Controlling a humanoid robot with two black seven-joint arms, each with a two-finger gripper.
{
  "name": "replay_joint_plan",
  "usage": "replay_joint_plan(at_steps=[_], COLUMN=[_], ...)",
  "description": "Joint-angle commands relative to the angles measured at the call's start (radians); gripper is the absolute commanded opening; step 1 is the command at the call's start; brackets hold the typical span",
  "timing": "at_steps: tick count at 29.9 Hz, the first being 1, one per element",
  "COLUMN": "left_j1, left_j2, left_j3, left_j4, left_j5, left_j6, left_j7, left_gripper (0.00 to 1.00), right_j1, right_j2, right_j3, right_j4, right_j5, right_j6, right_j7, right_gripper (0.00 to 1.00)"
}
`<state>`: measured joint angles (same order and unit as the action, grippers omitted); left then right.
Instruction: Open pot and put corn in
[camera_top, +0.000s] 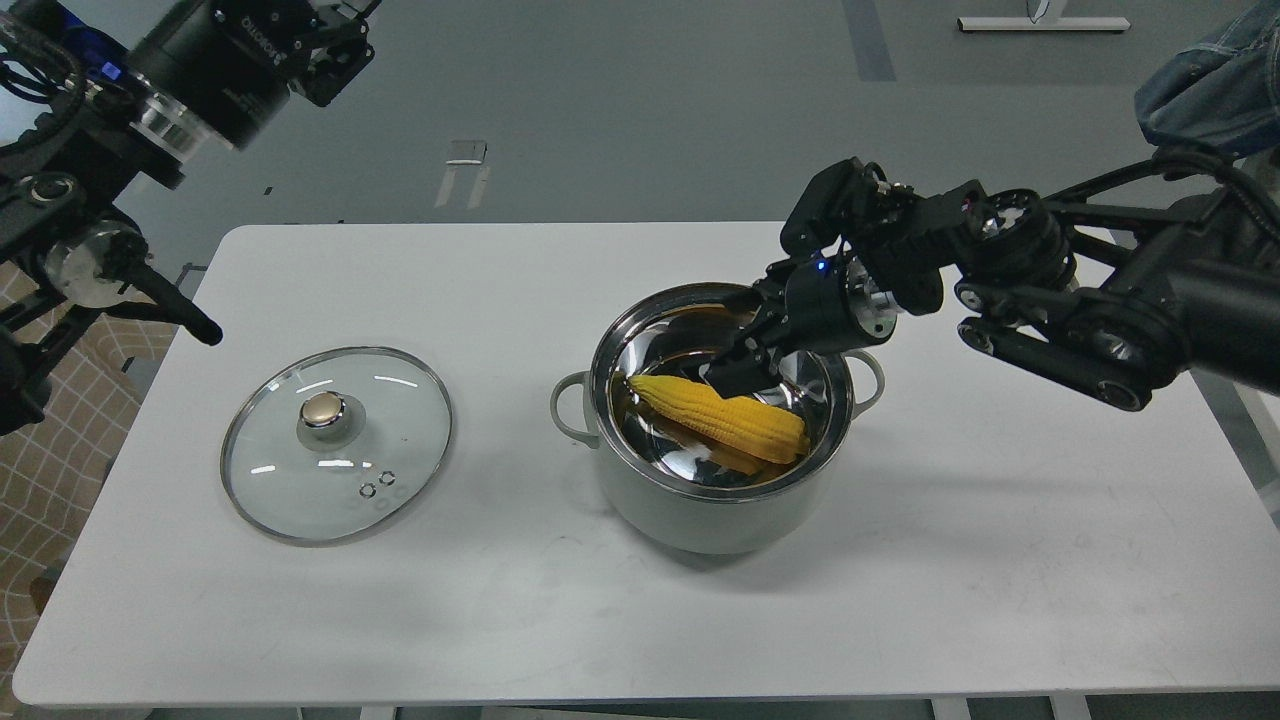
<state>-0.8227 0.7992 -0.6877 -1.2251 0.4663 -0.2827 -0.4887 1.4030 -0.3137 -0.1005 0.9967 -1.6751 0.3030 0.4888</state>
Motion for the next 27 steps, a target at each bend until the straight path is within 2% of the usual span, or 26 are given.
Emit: replay_joint_plan(at_steps=[1, 7, 9, 15, 19, 21, 27], left_j1=[0.002, 0.002, 0.003, 0.002, 0.004, 0.013, 0.019], left_j2=[-0.008, -0.052, -0.09, -0.259, -0.328, -0.379, -0.422], left_j3=[0.005, 0.004, 0.002, -0.001, 0.002, 0.002, 0.005], left_j4=[0.01, 0.042, 0.082, 0.258, 0.36, 0.423, 0.479], left_j5=[0.003, 0.005, 0.003, -0.009, -0.009, -0.011, -0.009], left_j6=[0.005, 0.007, 0.002, -0.042, -0.11, -0.16, -0.2], left_j7=[0.0, 0.0, 0.006, 0.033, 0.039, 0.039, 0.041], left_gripper=[0.97, 0.98, 0.98, 0.98, 0.98, 0.98, 0.98], right_j1=[0.069, 0.083, 0.029, -0.188, -0.301, -0.366, -0.441], right_j2=[-0.005, -0.004, 0.005, 0.068, 0.082, 0.126, 0.174], right_j3=[0.076, 0.182, 0.263, 0.502, 0.613, 0.674, 0.798], right_j4=[-0.119, -0.322, -0.398, -0.429, -0.432, -0.464, -0.504], right_j5=[0.203, 0.451, 0.604, 0.94, 1.025, 1.071, 1.098], right_j6=[0.001, -0.007, -0.007, -0.007, 0.004, 0.019, 0.091], right_j7=[0.0, 0.0, 0.0, 0.0, 0.0, 0.0, 0.0], right_gripper=[0.97, 0.98, 1.0, 1.0, 1.0, 1.0, 1.0])
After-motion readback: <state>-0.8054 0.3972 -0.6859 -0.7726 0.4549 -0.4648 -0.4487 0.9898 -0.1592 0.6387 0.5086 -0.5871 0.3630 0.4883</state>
